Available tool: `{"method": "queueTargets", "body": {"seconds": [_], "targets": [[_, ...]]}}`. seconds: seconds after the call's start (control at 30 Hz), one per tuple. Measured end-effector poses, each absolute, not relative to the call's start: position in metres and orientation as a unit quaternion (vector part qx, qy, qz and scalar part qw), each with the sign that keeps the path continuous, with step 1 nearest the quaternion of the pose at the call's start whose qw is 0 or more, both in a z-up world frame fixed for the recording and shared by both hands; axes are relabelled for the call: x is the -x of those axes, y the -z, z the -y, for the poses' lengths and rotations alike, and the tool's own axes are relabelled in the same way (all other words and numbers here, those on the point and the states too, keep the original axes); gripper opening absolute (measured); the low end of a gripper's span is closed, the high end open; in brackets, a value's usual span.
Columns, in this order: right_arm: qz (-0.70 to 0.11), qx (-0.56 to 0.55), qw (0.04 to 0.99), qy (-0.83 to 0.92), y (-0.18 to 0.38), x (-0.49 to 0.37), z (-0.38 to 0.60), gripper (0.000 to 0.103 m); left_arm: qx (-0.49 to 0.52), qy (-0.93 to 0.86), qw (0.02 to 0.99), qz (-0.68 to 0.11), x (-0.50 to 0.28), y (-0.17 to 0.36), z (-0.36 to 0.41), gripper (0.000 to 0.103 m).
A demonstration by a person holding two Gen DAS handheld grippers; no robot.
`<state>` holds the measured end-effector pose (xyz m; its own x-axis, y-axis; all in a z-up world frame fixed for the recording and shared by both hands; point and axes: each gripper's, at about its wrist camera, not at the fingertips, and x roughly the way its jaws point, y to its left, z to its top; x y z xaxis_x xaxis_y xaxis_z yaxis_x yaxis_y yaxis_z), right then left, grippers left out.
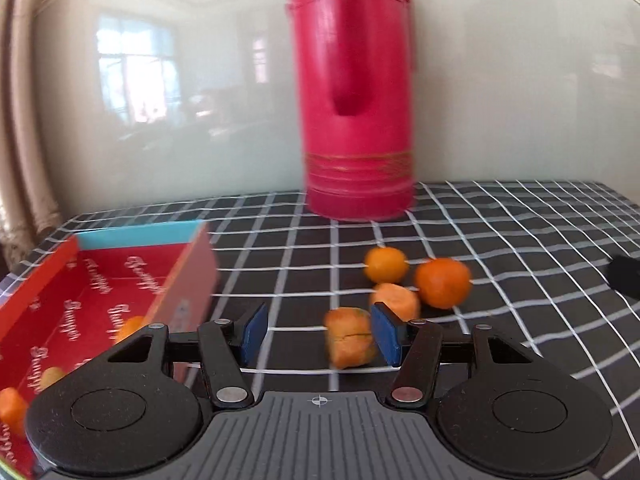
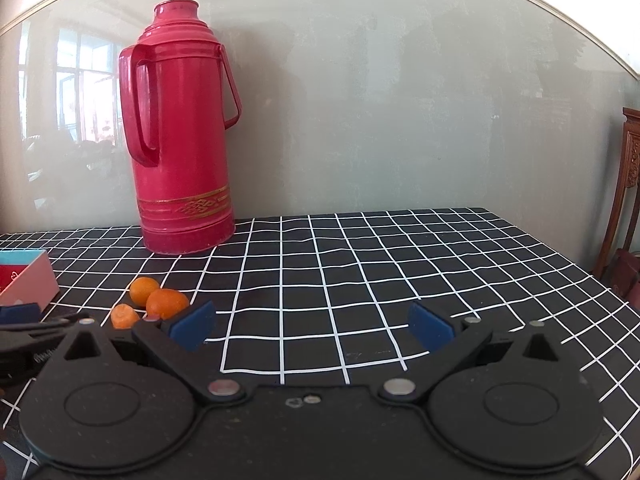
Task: Organize fruits
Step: 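Reach the left gripper to an orange cylindrical piece and close on it, then carry the orange piece with the left gripper into the box and open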
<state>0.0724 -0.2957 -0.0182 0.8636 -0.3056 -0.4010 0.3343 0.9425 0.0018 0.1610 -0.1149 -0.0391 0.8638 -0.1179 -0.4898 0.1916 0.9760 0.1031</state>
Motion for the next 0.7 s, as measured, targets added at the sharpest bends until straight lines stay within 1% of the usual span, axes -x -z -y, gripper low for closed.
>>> {"method": "queueTargets", "body": {"seconds": [0.17, 0.2, 0.27, 0.3, 0.33, 0.53, 0.7], "targets": [[-0.200, -0.038, 0.965, 0.167, 0.017, -0.073, 0.297, 0.097, -0.081, 0.099, 0.955, -0.269, -0.170, 0.047, 0.126, 0.057], [-0.200, -0.037, 0.965, 0.168, 0.017, -0.072, 0.297, 0.097, -0.080, 0.098, 0.954, -0.270, -0.170, 0.048, 0.128, 0.056], [-0.199, -0.037, 0.965, 0.168, 0.017, -0.072, 0.298, 0.097, -0.081, 0.100, 0.953, -0.276, -0.171, 0.051, 0.130, 0.036], [-0.199, -0.038, 0.965, 0.169, 0.017, -0.072, 0.298, 0.097, -0.080, 0.100, 0.951, -0.280, -0.172, 0.052, 0.130, 0.032], [-0.199, -0.040, 0.964, 0.171, 0.017, -0.071, 0.299, 0.097, -0.078, 0.100, 0.951, -0.281, -0.172, 0.052, 0.130, 0.025], [-0.193, -0.045, 0.963, 0.184, 0.015, -0.070, 0.299, 0.097, -0.065, 0.087, 0.956, -0.273, -0.169, 0.050, 0.122, 0.023], [-0.193, -0.042, 0.964, 0.179, 0.015, -0.072, 0.295, 0.097, -0.072, 0.040, 0.976, -0.204, -0.150, 0.030, 0.107, 0.023]]}}
